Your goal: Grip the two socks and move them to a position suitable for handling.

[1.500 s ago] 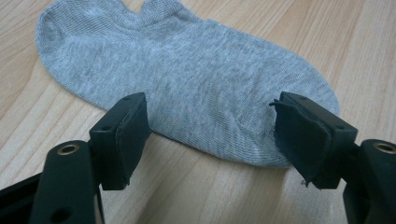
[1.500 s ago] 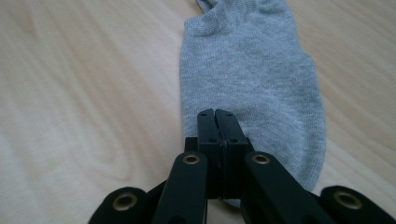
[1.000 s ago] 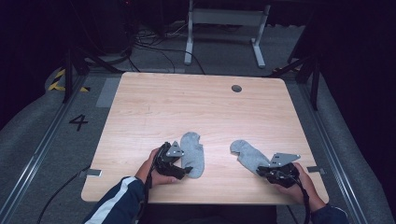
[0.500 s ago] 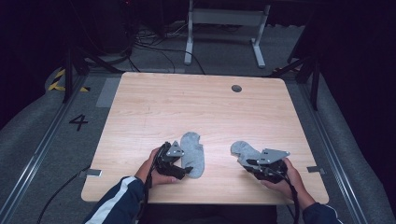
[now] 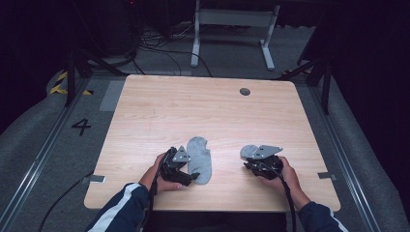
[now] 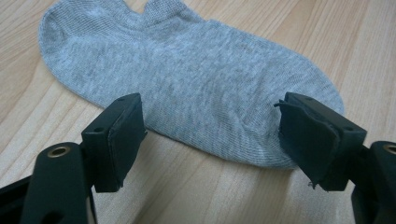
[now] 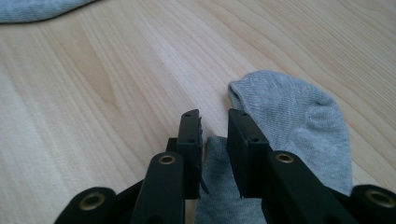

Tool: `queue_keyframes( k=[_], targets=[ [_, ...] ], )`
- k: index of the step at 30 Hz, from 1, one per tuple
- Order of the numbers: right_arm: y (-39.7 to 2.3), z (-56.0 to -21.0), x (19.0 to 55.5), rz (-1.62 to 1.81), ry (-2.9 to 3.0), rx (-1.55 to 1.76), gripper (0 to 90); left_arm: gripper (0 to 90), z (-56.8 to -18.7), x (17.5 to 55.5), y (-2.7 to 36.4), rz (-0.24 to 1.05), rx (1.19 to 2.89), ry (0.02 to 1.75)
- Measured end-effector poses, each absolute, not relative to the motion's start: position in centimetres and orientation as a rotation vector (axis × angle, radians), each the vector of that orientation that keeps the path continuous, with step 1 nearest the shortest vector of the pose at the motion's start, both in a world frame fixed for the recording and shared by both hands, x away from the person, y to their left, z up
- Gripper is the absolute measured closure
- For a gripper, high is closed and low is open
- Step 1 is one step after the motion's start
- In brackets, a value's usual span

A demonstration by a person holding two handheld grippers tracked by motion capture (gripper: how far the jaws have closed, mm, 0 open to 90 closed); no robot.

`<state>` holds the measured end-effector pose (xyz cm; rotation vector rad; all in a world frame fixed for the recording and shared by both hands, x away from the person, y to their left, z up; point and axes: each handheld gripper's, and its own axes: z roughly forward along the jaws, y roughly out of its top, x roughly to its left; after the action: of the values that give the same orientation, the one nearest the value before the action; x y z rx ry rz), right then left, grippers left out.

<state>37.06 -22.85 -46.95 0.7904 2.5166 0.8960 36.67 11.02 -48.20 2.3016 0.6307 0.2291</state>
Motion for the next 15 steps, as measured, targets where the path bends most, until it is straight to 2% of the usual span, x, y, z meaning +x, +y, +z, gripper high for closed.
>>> queue_keyframes(
  k=[6,8,11,12,15],
  targets=[
    [-22.7,-47.1,36.9,0.864,2.498,0.754,84.7,16.8,-48.1,36.7,10.8,0.242,2.307,0.685],
    [-22.8,-47.0,36.9,0.863,2.503,0.748,86.5,17.3,-47.9,36.7,10.7,0.25,2.323,0.699],
    [-22.8,-46.7,36.7,0.88,2.526,0.727,86.9,20.8,-47.5,36.1,10.4,0.334,2.337,0.69],
    [-22.9,-46.5,36.5,0.889,2.531,0.717,87.0,23.4,-47.3,35.9,10.3,0.351,2.334,0.67],
    [-22.8,-45.4,35.9,0.95,2.526,0.68,87.0,23.6,-46.6,35.1,9.6,0.379,2.324,0.59]
  ],
)
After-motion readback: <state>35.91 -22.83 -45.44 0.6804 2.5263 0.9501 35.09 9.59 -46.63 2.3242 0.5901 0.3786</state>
